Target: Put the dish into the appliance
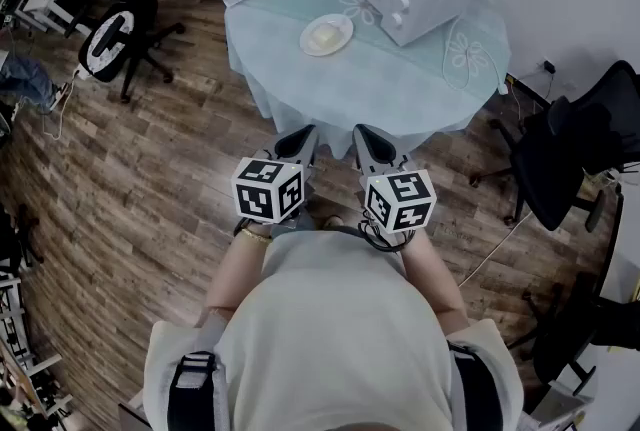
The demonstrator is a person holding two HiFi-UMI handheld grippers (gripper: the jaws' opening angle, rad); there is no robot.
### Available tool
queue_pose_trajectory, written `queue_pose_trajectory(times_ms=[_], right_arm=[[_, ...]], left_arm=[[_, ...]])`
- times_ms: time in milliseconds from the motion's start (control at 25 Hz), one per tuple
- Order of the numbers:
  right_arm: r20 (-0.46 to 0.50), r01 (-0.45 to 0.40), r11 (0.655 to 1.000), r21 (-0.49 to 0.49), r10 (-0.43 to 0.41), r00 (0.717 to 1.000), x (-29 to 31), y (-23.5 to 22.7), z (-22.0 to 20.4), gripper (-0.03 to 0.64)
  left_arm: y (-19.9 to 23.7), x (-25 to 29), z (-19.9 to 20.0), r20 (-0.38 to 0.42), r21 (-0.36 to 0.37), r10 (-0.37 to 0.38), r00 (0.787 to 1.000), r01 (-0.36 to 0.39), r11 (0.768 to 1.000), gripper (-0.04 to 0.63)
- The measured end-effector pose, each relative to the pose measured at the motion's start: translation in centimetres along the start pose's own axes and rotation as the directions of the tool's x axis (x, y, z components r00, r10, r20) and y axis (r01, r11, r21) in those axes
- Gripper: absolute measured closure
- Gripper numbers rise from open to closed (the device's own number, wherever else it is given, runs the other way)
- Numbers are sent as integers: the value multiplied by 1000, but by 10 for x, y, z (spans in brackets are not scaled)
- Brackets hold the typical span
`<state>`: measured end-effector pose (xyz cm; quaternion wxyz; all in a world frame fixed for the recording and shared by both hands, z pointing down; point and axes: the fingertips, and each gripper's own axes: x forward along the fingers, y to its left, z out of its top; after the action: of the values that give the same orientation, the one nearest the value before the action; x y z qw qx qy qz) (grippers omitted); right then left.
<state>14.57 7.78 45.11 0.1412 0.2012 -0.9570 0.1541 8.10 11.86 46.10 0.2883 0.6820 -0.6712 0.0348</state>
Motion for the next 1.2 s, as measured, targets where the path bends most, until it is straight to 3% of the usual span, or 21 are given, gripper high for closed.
queue_pose_trajectory(times_ms=[680, 1200], right_arm=[[23, 36, 999, -28, -35, 999, -35, 12, -12, 612], [2, 74, 997, 30, -74, 997, 6, -1, -7, 612]], left_arm=[[-17, -22, -18, 12, -62, -15, 1000, 15, 998, 588], [29, 2, -5, -5, -106, -12, 1000, 11, 994, 588]])
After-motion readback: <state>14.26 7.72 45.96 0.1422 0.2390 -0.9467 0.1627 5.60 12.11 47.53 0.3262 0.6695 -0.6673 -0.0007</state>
